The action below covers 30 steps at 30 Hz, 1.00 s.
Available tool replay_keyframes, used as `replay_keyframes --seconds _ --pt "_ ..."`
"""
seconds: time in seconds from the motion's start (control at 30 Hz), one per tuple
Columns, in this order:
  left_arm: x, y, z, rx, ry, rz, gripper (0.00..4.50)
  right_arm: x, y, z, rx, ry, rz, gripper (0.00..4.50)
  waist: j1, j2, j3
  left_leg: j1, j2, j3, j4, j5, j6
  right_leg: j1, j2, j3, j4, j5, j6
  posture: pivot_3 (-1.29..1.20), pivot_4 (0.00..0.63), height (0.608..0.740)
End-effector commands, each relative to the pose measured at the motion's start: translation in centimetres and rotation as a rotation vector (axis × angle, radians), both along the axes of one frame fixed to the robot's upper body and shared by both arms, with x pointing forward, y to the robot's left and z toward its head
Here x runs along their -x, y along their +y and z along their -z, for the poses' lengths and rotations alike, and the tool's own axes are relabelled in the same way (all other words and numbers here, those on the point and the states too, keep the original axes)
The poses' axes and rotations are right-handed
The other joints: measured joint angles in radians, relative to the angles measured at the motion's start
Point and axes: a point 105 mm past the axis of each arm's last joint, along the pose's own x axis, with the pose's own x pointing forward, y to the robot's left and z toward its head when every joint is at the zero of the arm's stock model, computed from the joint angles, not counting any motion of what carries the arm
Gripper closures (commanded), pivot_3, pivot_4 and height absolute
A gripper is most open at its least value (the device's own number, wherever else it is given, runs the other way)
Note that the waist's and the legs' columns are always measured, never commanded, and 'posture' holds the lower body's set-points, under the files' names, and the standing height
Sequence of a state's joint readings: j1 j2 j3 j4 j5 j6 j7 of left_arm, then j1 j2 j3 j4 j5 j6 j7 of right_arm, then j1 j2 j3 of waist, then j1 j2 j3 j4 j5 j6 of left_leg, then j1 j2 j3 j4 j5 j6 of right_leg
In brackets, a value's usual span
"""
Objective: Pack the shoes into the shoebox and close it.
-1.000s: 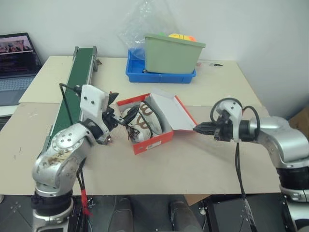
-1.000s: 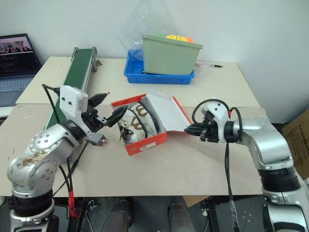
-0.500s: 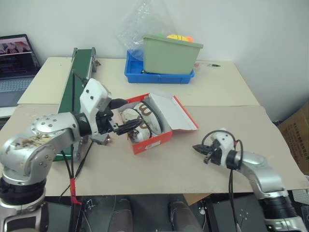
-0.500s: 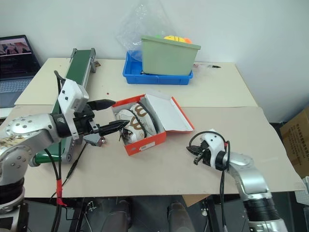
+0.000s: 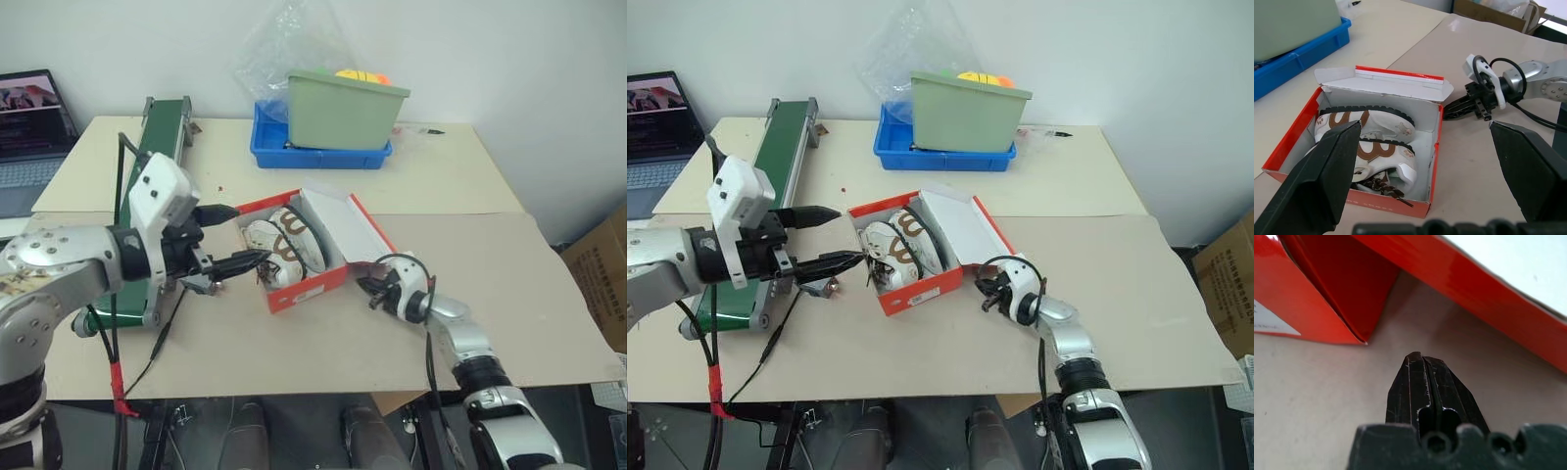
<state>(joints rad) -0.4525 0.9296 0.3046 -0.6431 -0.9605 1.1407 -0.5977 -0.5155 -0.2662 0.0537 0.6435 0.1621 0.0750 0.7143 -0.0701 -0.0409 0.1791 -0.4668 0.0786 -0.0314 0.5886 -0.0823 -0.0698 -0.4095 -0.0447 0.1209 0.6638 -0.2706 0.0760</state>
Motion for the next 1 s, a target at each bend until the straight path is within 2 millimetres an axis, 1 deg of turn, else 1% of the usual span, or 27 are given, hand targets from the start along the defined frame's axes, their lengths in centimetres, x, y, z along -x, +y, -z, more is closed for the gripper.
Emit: replay_keyframes --seconds 0.03,0.1,0.23,0.3,0.37,0.4,0.53,0.6,0.7,0.83,1.0 --pt "0.9 -0.3 -0.9 0.005 -0.042 0.01 0.0 -1.2 0.1 -1.6 -0.02 -0.063 0.009 4.42 -0.001 0.0 0.0 0.003 0.0 0.0 0.0 0.0 0.0 0.003 0.0 0.0 0.0 0.0 0.0 0.0 0.15 0.74" --pt "0.9 -0.3 -0.8 0.008 -0.042 0.001 0.0 -1.6 -0.2 -2.7 -0.027 -0.089 0.008 4.42 0.001 0.0 0.0 0.006 0.0 0.0 -0.002 0.0 0.0 0.005 0.0 0.0 0.0 -0.002 0.0 0.0 0.15 0.74" --pt "0.9 -0.6 -0.5 0.02 -0.033 0.002 0.0 -1.8 -0.9 -4.8 -0.036 -0.144 0.004 4.42 0.002 0.0 0.0 0.006 0.0 0.0 -0.002 0.0 0.0 0.005 0.0 0.0 -0.001 -0.002 0.0 0.0 0.15 0.74" --pt "0.9 -0.8 -0.3 0.029 -0.028 0.009 0.0 -1.8 -1.2 -6.2 -0.035 -0.176 0.003 4.42 0.001 0.0 0.0 0.006 0.0 0.0 -0.002 0.0 0.0 0.005 0.0 0.0 -0.001 -0.002 0.0 0.0 0.15 0.74" --pt "0.7 -1.0 -0.2 0.037 -0.028 0.014 0.0 -1.7 -1.4 -8.0 -0.046 -0.22 0.009 4.42 0.001 0.0 0.0 0.006 0.0 0.0 -0.003 0.0 0.0 0.005 0.0 0.0 0.0 -0.002 0.001 0.0 0.15 0.74" --pt "0.5 -1.2 -0.1 0.04 -0.03 0.017 0.0 -1.4 -1.1 -9.2 -0.051 -0.246 -0.005 4.42 0.002 0.0 0.0 0.006 0.0 0.0 -0.003 0.0 0.0 0.005 0.0 0.0 0.0 -0.002 0.001 0.0 0.15 0.74" --pt "0.0 -1.7 0.0 0.055 -0.033 0.034 0.0 -0.5 0.0 -12.1 -0.086 -0.288 -0.05 4.42 0.002 0.0 0.0 0.006 0.0 0.0 -0.003 0.0 0.0 0.004 0.0 0.0 -0.001 -0.002 0.0 0.0 0.15 0.74" --pt "-0.1 -1.8 0.2 0.056 -0.032 0.038 0.0 -0.1 0.3 -13.1 -0.105 -0.295 -0.062 4.42 0.002 0.0 0.0 0.006 0.0 0.0 -0.004 0.0 0.0 0.004 0.0 0.0 -0.001 -0.002 0.0 0.0 0.15 0.74" --pt "-0.3 -2.0 0.3 0.057 -0.033 0.045 0.0 1.3 2.0 -14.9 -0.128 -0.3 -0.133 4.42 0.003 0.0 0.0 0.006 0.0 0.0 -0.004 0.0 0.0 0.004 0.0 0.0 -0.001 -0.002 0.0 0.0 0.15 0.74" --pt "-0.5 -2.1 0.4 0.06 -0.037 0.048 0.0 2.5 3.1 -15.7 -0.143 -0.27 -0.186 4.42 0.005 0.0 0.0 0.006 0.0 0.0 -0.004 0.0 0.0 0.004 0.0 0.0 -0.001 -0.002 0.0 0.0 0.15 0.74" --pt "-0.6 -2.2 0.4 0.064 -0.043 0.048 0.0 3.6 4.6 -15.1 -0.139 -0.219 -0.248 4.42 0.005 0.0 0.0 0.006 0.0 0.0 -0.004 0.0 0.0 0.004 0.0 0.0 -0.001 -0.002 -0.001 0.0 0.15 0.74"
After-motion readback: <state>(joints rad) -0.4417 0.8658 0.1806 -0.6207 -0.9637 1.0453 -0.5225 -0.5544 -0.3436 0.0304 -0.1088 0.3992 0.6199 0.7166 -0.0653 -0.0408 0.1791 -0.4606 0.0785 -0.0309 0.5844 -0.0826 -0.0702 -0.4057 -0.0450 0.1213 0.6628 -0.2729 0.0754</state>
